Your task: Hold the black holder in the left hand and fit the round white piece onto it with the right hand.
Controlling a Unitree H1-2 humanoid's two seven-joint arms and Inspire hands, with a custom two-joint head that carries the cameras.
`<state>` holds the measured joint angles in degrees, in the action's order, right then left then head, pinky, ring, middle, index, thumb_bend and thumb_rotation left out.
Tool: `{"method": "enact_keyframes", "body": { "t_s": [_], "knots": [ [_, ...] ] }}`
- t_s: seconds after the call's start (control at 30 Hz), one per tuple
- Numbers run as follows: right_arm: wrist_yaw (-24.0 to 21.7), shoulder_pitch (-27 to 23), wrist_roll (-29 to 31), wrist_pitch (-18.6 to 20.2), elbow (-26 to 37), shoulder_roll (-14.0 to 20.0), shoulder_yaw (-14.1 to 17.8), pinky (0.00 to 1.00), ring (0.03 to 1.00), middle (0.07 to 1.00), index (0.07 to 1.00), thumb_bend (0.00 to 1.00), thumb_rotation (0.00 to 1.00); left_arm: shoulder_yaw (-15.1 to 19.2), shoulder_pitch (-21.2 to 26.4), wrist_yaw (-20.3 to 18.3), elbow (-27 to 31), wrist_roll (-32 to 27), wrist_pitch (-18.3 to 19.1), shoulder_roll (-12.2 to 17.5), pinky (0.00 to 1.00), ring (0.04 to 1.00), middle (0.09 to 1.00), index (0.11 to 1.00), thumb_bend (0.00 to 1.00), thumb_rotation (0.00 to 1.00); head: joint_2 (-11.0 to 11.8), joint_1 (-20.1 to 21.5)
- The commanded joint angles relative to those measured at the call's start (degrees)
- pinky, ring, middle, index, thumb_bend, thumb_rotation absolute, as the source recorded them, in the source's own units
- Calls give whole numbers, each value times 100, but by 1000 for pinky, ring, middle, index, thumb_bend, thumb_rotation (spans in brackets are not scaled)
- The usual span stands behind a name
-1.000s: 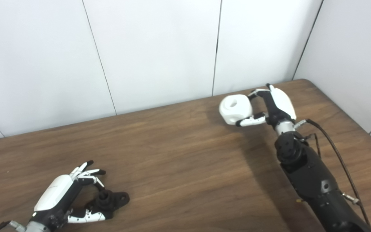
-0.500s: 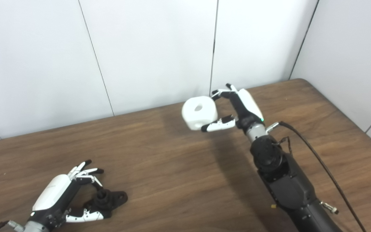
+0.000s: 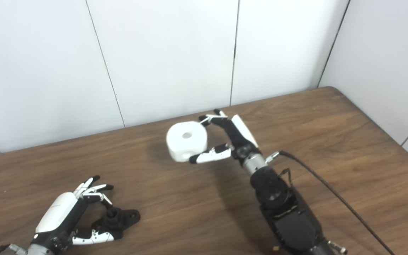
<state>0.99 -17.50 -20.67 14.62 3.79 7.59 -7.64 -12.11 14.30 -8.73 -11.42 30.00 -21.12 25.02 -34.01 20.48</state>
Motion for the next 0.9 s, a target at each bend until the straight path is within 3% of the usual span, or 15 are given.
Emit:
{"method": "enact_keyframes", "body": {
  "t_s": [0.0, 0.3, 0.5, 0.87],
  "knots": [
    [6, -145, 84, -400, 228, -123, -61, 1000, 1000, 820, 483, 518, 148, -34, 149, 102, -71, 180, -6, 49, 1000, 1000, 849, 484, 521, 44, -12, -29],
    [-112, -98, 277, -552, 327, -621, -359, 1000, 1000, 825, 483, 517, 149, -195, 203, 255, -221, 365, 35, -16, 1000, 1000, 861, 484, 522, 47, -88, -573],
    [-362, -88, 341, -409, 596, -660, -449, 1000, 1000, 826, 483, 518, 149, -377, 255, 359, -283, 490, 33, -68, 1000, 1000, 866, 483, 523, 49, -157, -1129],
    [-698, 6, 469, -463, 873, -678, -593, 1000, 1000, 815, 483, 518, 146, -541, 259, 333, -47, 610, 316, -158, 1000, 1000, 870, 483, 523, 51, -324, -1652]
  ]
}}
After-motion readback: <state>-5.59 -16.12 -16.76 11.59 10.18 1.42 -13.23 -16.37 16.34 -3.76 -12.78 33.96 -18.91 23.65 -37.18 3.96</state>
